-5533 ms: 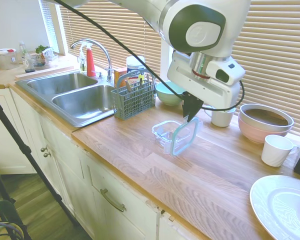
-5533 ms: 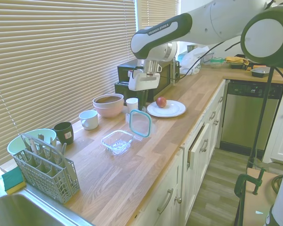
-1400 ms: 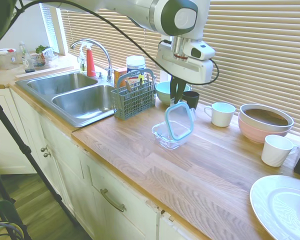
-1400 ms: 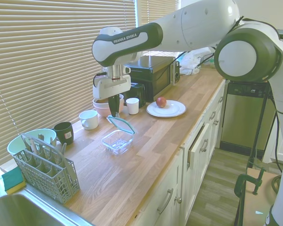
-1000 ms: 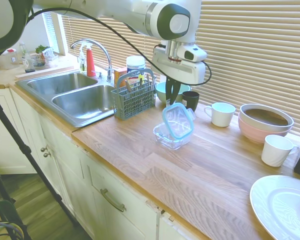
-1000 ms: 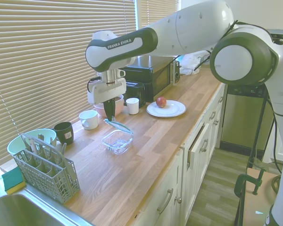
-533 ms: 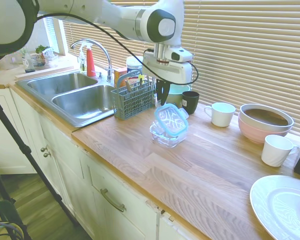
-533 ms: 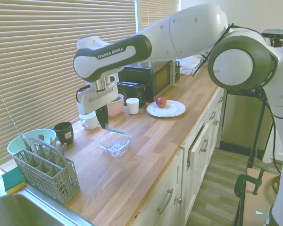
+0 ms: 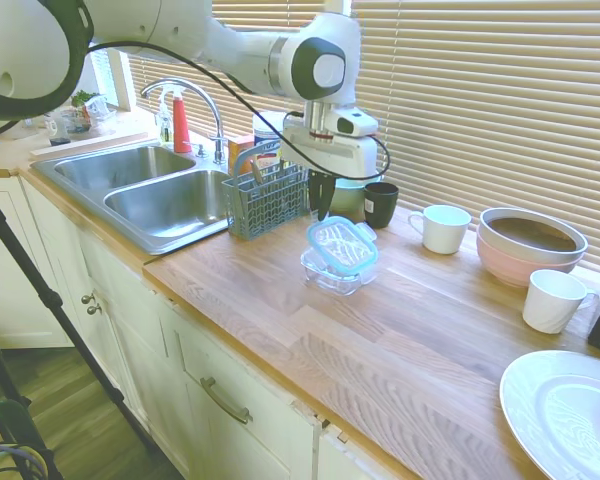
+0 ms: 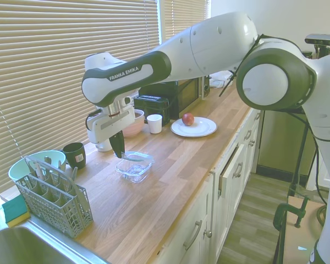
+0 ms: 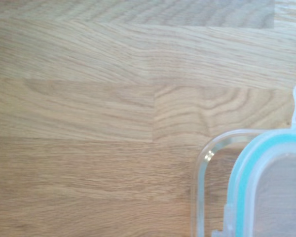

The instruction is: Cover the lid of the food container

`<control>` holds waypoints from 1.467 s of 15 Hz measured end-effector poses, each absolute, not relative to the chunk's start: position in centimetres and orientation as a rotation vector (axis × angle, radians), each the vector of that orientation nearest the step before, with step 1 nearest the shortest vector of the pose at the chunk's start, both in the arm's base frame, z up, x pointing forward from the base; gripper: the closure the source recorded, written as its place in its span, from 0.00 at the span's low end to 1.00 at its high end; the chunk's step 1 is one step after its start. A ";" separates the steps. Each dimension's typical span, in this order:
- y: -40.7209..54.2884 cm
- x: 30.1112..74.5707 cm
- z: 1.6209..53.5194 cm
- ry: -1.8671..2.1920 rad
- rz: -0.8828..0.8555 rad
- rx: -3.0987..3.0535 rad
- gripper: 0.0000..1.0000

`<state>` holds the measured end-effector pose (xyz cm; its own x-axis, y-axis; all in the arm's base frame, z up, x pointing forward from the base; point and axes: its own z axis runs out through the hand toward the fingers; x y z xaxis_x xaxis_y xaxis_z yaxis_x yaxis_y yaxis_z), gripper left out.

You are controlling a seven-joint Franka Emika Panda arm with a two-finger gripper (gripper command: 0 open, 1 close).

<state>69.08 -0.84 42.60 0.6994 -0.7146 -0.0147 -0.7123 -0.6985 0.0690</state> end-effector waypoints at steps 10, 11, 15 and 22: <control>0.4 70.1 38.5 -1.119 -0.086 2.779 1.00; 0.3 70.1 38.3 -1.112 -0.085 2.772 1.00; 0.1 70.1 38.1 -1.102 -0.082 2.762 1.00; -0.4 70.6 38.3 -1.126 -0.053 2.774 1.00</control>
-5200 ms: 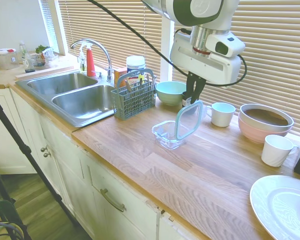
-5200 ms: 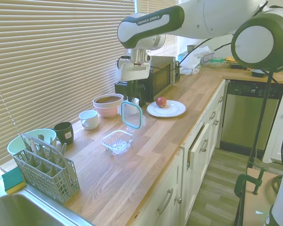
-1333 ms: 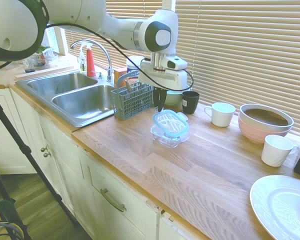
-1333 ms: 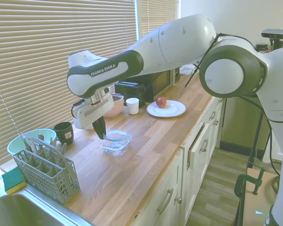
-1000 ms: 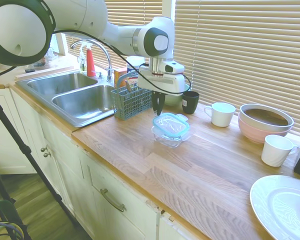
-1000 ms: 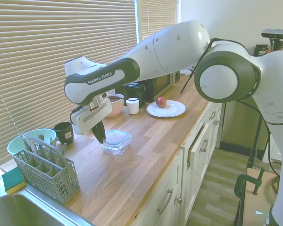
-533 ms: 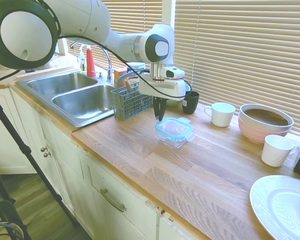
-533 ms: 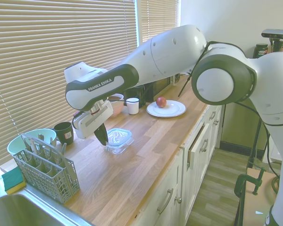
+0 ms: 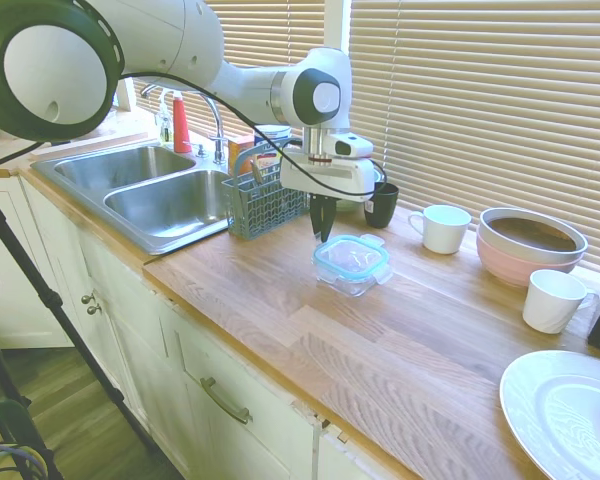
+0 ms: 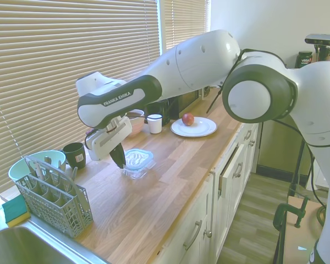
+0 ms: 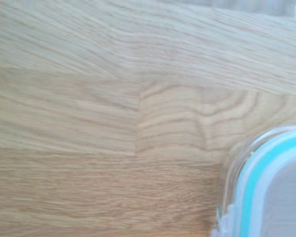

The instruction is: Cover the lid of the food container

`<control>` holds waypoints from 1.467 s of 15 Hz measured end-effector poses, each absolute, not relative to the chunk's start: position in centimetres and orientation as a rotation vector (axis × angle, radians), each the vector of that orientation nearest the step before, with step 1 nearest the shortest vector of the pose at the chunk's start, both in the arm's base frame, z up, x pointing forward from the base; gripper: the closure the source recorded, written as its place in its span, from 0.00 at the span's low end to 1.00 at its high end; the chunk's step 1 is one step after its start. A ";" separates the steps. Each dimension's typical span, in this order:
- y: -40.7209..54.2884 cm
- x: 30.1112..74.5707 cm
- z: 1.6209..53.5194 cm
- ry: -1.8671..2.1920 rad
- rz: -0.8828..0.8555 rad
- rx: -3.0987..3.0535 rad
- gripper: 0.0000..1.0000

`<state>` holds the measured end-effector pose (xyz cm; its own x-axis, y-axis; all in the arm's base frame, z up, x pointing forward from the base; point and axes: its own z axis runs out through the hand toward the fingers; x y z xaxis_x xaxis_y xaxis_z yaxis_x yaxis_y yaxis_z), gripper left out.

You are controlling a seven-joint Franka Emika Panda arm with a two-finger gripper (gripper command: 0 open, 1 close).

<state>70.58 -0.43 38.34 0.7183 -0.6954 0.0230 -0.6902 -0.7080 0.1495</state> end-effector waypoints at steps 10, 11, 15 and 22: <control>-0.5 71.0 38.1 -1.150 -0.075 2.777 0.00; -0.5 71.0 38.1 -1.157 -0.078 2.779 0.00; -0.6 71.0 38.1 -1.172 -0.069 2.782 0.00; -2.8 69.5 41.8 -1.241 -0.011 2.798 0.00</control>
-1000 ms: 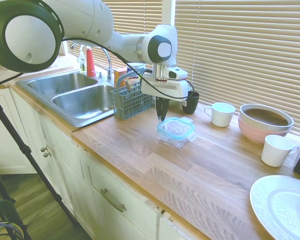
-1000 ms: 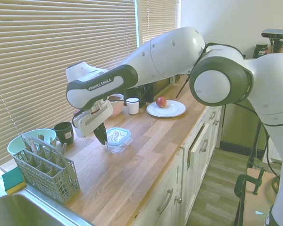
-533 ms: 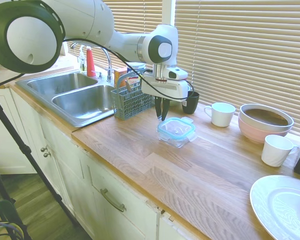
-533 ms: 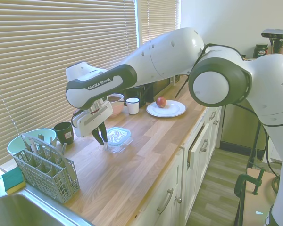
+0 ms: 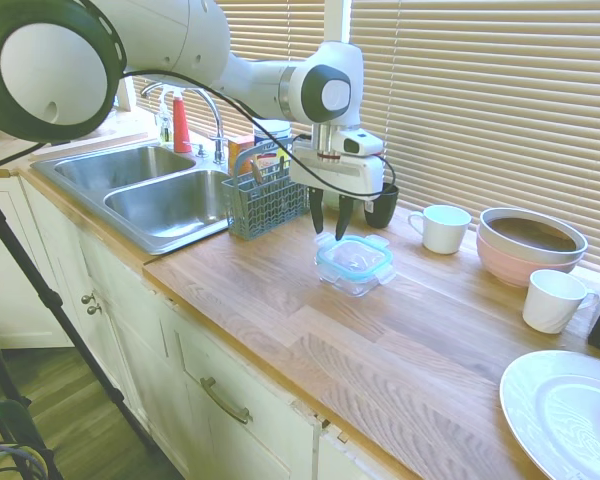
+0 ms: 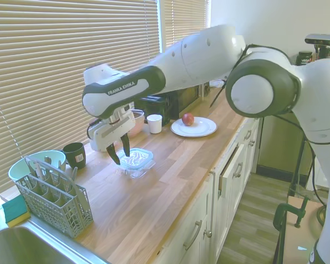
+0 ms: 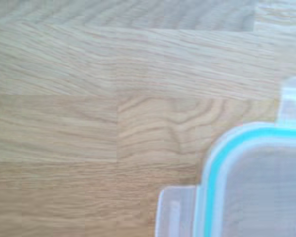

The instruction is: Cover the lid of the food container

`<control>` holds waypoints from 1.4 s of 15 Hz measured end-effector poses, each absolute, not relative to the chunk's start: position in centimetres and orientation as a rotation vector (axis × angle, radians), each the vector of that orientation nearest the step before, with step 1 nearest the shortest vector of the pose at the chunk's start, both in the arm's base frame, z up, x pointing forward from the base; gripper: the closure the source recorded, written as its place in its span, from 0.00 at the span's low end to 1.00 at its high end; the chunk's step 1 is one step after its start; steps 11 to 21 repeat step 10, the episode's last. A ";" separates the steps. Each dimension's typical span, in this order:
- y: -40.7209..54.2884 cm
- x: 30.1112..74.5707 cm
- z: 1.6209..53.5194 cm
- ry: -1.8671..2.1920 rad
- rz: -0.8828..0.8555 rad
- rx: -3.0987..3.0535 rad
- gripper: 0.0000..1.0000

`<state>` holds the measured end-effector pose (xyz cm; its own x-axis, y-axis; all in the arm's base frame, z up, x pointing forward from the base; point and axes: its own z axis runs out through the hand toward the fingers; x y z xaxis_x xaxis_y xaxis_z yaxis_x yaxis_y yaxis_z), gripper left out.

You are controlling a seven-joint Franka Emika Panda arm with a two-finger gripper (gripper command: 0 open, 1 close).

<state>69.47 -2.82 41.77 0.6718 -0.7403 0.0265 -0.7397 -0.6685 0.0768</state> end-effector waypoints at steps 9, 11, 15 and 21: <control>-7.1 58.0 42.9 -1.187 -0.079 2.892 0.00; -6.9 56.8 42.1 -1.180 -0.089 2.896 0.00; -6.9 56.8 42.1 -1.180 -0.089 2.896 0.00; -6.9 56.8 42.1 -1.180 -0.089 2.896 0.00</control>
